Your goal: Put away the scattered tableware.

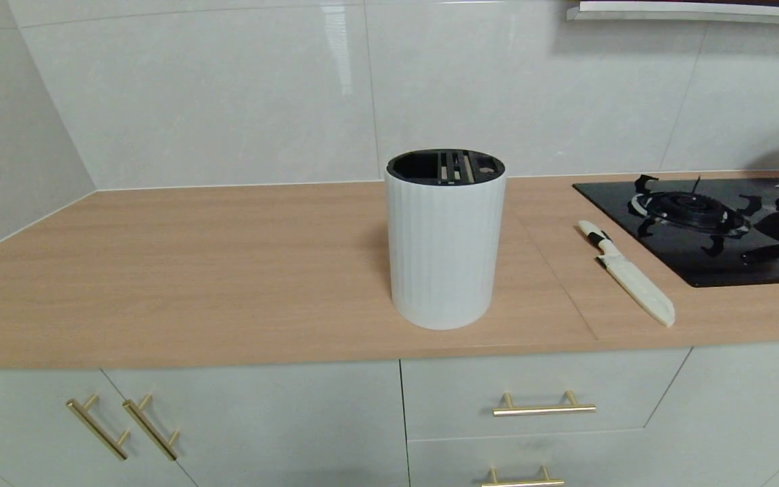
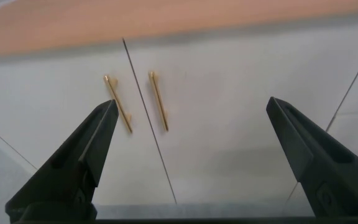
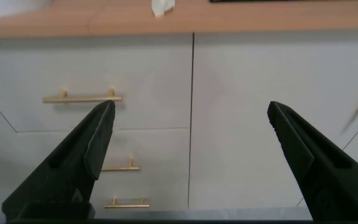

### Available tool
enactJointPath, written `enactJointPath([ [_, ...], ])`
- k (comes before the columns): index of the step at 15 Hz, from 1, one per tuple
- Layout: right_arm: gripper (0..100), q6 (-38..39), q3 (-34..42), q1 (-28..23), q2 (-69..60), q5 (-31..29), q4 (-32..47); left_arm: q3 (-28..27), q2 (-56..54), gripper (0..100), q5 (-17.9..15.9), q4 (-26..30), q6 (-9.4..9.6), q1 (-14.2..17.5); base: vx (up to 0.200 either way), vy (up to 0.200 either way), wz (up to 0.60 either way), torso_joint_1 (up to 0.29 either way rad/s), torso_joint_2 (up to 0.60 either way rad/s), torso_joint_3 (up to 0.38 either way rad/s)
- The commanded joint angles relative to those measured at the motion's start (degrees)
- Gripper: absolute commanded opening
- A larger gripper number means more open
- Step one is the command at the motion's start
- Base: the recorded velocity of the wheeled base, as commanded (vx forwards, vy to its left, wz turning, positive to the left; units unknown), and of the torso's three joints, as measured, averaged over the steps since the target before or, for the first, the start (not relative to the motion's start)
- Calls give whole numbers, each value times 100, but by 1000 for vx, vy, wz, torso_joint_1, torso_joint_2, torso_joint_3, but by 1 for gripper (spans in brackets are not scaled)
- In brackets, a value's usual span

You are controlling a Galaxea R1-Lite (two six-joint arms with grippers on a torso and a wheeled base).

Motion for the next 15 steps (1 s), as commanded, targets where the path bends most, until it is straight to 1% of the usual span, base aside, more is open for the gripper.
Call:
enactJointPath([
  [1, 100, -2, 1, 4, 7, 2, -1, -2, 9, 100, 2, 1, -3, -4, 0, 0, 0, 193, -496, -320],
  [5, 100, -2, 1, 4, 7, 2, -1, -2, 9, 100, 2, 1, -73, -4, 0, 0, 0, 198, -502, -310],
  [15, 100, -2, 1, 4, 7, 2, -1, -2, 9, 100, 2, 1, -73, 5, 0, 0, 0, 238, -551, -312],
])
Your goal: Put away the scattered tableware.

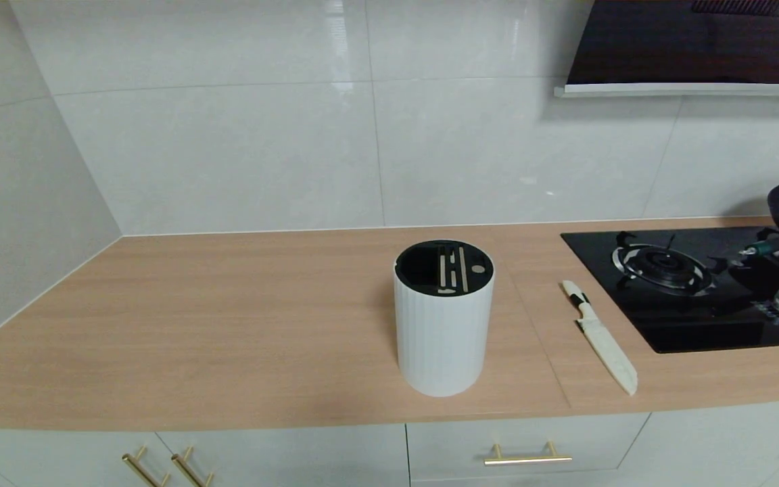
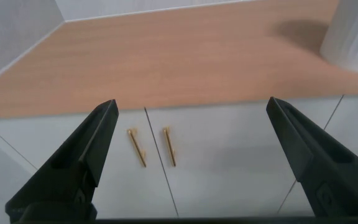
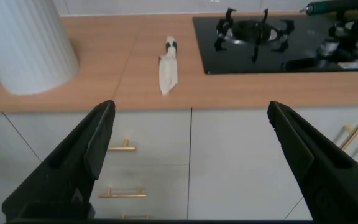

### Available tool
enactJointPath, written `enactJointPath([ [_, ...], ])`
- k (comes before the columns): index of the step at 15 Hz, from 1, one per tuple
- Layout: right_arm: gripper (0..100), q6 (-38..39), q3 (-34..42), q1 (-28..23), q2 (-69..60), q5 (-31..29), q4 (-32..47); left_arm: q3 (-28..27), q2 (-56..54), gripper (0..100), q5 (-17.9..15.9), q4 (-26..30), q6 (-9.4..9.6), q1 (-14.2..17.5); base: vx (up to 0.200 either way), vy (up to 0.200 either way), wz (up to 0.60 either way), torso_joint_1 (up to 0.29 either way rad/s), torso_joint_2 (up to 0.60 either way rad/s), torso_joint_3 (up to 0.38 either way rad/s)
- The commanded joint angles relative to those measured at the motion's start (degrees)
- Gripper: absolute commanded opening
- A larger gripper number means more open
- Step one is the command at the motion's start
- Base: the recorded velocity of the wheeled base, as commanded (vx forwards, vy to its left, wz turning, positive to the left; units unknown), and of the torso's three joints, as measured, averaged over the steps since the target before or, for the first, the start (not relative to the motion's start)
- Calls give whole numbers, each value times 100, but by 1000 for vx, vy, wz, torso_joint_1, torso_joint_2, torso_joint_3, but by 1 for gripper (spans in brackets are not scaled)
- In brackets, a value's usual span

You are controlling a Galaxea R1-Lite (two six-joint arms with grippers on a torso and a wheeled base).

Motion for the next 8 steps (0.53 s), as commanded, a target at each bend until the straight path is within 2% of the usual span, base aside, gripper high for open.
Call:
enactJointPath([
  [1, 100, -4, 1, 2, 7, 2, -1, 0, 9, 100, 4, -2, 0, -4, 0, 0, 0, 276, -598, -334],
  [4, 100, -4, 1, 2, 7, 2, -1, 0, 9, 100, 4, -2, 0, 5, 0, 0, 0, 242, -525, -287],
  [8, 100, -4, 1, 2, 7, 2, -1, 0, 9, 100, 13, -2, 0, -4, 0, 0, 0, 184, -394, -222],
])
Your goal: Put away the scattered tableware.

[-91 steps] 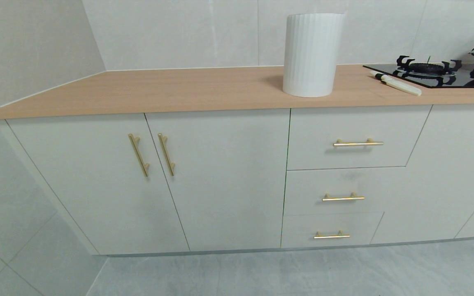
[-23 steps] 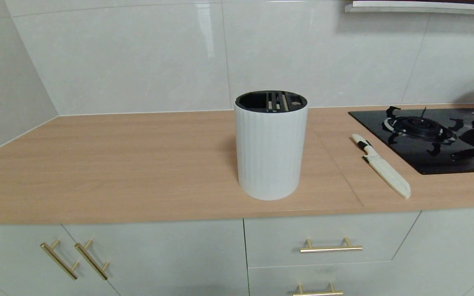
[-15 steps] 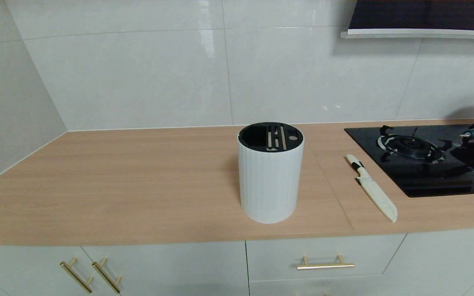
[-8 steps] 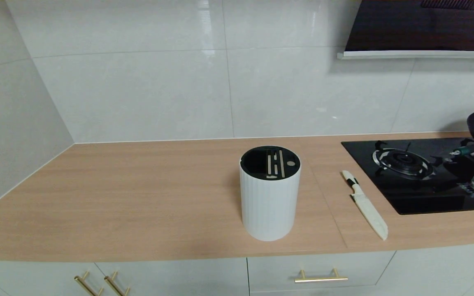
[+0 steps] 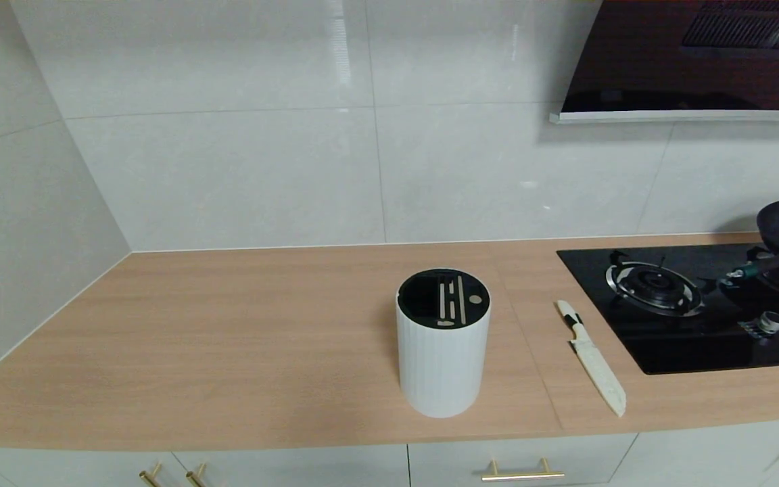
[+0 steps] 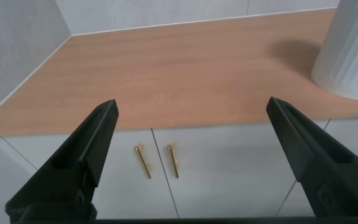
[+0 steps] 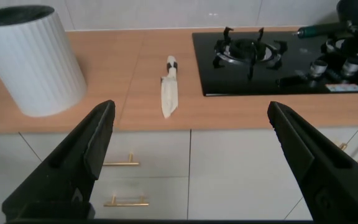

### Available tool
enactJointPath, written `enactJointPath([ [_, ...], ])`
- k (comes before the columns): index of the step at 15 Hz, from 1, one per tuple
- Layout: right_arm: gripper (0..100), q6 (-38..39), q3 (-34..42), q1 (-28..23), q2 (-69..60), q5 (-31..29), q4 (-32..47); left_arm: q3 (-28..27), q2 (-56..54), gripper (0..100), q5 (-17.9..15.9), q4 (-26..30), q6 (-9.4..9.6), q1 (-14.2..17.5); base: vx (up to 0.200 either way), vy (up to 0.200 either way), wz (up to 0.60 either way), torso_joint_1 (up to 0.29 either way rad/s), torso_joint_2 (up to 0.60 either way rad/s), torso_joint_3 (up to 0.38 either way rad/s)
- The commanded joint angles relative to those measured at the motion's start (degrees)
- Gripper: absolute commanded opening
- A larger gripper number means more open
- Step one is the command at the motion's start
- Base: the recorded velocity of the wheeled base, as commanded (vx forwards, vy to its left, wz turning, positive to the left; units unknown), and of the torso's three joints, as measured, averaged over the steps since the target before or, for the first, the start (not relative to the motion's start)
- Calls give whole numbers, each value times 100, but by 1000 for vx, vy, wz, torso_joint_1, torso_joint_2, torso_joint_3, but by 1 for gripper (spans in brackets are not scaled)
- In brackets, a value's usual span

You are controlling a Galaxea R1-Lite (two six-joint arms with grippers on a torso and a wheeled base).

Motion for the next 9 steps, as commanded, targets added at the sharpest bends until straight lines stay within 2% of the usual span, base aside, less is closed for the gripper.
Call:
enactJointPath([
  [1, 100, -2, 1, 4, 7, 2, -1, 0, 9, 100, 8, -1, 0, 1, 0, 0, 0, 183, -388, -207],
  [3, 100, -2, 1, 4, 7, 2, -1, 0, 9, 100, 8, -1, 0, 1, 0, 0, 0, 132, -276, -139],
  [9, 100, -2, 1, 4, 7, 2, -1, 0, 9, 100, 8, -1, -44, 1, 0, 0, 0, 4, -9, -6],
])
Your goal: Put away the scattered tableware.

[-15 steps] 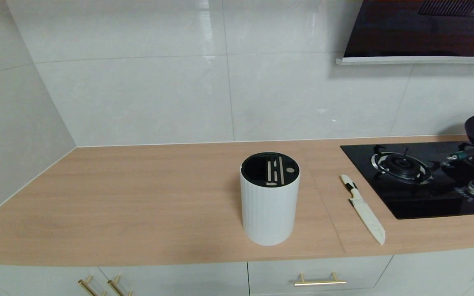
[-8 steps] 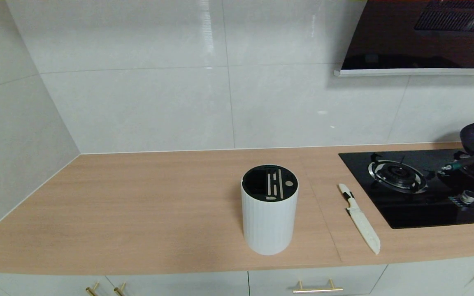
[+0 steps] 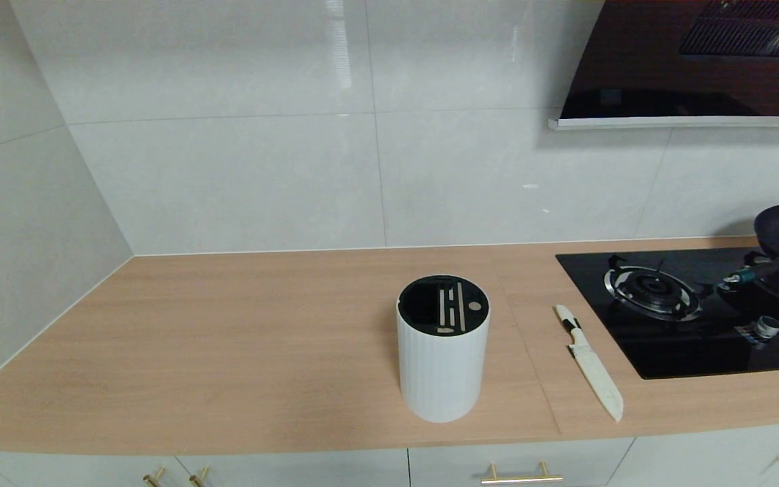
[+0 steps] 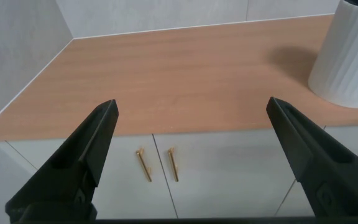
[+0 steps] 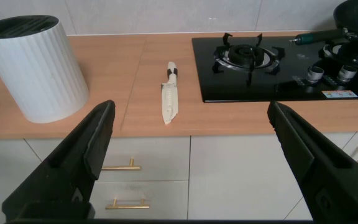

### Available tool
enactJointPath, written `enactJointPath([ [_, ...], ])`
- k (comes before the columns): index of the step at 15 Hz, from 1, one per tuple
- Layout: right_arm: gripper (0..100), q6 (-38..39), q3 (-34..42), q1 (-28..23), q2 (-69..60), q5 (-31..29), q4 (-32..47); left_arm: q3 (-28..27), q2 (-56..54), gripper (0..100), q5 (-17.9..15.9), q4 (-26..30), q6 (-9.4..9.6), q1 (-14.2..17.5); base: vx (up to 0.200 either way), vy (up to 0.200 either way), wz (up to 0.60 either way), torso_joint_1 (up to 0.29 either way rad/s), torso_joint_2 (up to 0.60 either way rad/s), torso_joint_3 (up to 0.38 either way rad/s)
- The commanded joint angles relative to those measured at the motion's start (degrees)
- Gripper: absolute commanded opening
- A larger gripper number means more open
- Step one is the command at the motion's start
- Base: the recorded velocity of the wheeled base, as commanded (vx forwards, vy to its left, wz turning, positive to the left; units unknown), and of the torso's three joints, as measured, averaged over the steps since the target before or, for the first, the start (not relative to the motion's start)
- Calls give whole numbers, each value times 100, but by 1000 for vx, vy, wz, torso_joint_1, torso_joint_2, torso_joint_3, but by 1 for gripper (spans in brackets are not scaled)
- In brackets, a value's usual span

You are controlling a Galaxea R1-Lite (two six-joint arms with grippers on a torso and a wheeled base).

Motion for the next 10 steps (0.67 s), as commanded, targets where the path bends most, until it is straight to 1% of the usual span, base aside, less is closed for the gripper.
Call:
enactJointPath([
  [1, 100, -4, 1, 2, 7, 2, -1, 0, 9, 100, 3, -1, -3, -1, 0, 0, 0, 0, 0, 0],
  [5, 100, 4, 1, 2, 7, 2, -1, 0, 9, 100, -5, -1, -3, -1, 0, 0, 0, 0, 0, 0],
  [6, 100, -13, -17, 2, 7, 2, -19, 0, 9, 100, -5, -1, -29, -1, 0, 0, 0, 0, 0, 0],
  [8, 100, 101, -693, 46, 262, 107, -10, -8, 9, 100, -5, -1, -38, -1, 0, 0, 0, 0, 0, 0],
  [9, 100, 189, -1423, 134, 1071, 142, 25, -8, 9, 100, -14, -1, -38, -1, 0, 0, 0, 0, 0, 0],
  [10, 100, 189, -1520, 143, 1238, 160, 25, -8, 9, 100, -14, -1, -38, -1, 0, 0, 0, 0, 0, 0],
])
